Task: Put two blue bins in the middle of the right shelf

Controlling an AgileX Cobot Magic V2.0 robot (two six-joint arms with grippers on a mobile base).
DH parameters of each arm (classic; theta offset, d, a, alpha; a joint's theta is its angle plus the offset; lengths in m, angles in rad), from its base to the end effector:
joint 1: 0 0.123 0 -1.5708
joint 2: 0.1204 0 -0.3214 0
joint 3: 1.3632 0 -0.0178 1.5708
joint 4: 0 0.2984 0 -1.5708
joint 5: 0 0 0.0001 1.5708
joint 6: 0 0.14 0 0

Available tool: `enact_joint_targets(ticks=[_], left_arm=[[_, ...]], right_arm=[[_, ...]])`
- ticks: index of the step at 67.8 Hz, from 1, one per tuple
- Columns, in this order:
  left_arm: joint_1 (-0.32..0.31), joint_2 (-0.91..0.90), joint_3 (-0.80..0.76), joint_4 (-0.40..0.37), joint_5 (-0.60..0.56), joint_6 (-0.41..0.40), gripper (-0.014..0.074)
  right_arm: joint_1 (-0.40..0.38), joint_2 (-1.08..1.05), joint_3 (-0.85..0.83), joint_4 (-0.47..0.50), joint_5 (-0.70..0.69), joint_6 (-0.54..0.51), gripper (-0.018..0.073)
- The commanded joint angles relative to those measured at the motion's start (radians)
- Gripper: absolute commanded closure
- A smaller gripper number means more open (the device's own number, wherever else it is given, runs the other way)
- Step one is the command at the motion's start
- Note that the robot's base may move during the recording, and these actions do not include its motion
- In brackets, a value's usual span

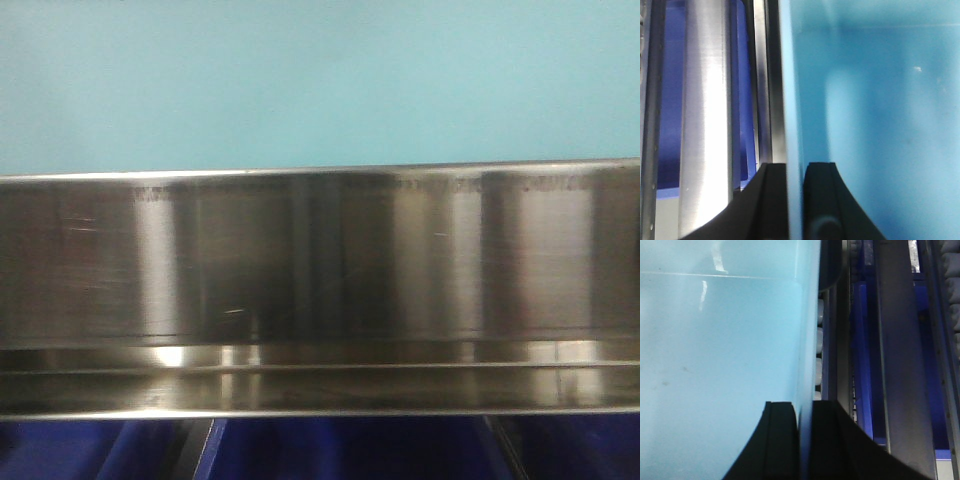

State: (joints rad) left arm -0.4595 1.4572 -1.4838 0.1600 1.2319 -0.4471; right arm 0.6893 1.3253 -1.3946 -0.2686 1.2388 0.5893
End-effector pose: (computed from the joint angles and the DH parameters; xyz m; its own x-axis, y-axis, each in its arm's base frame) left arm 0.3298 -0.1397 0.3717 -0.8883 0.0166 -0.4590 0.0417 0.9981 -0.0446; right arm 0.2668 0.1743 0.3870 -0.8450 -0.0952 -0.5262 -0.1343 0.9903 0.0365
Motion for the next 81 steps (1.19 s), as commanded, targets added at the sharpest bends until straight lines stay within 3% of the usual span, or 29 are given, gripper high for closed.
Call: enact_joint_targets(ticks=[1,35,53,81], left_arm=[[-0.005,-0.01,-0.005,-0.026,-0.011,0.0,0.0707],[-0.005,-0.1,-0.018,-0.023,-0.011,-0.006,0.0707],[-0.005,-0.106,-0.15,-0.019,-0.011,-0.006,0.0707],[-0.005,-0.106,-0.303,-0.004,-0.011,-0.006,0.0707]], right_arm=[[-0.002,-0.01,0.002,-0.009,-0.018,-0.005,0.0721],[0.012,-0.012,-0.101,-0.013,-0.018,-0.005,0.0721],[0.07,-0.012,-0.19,-0.046,-0.018,-0.005,0.0721],[0.072,-0.012,-0.336,-0.119,-0.018,-0.011,0.0721]])
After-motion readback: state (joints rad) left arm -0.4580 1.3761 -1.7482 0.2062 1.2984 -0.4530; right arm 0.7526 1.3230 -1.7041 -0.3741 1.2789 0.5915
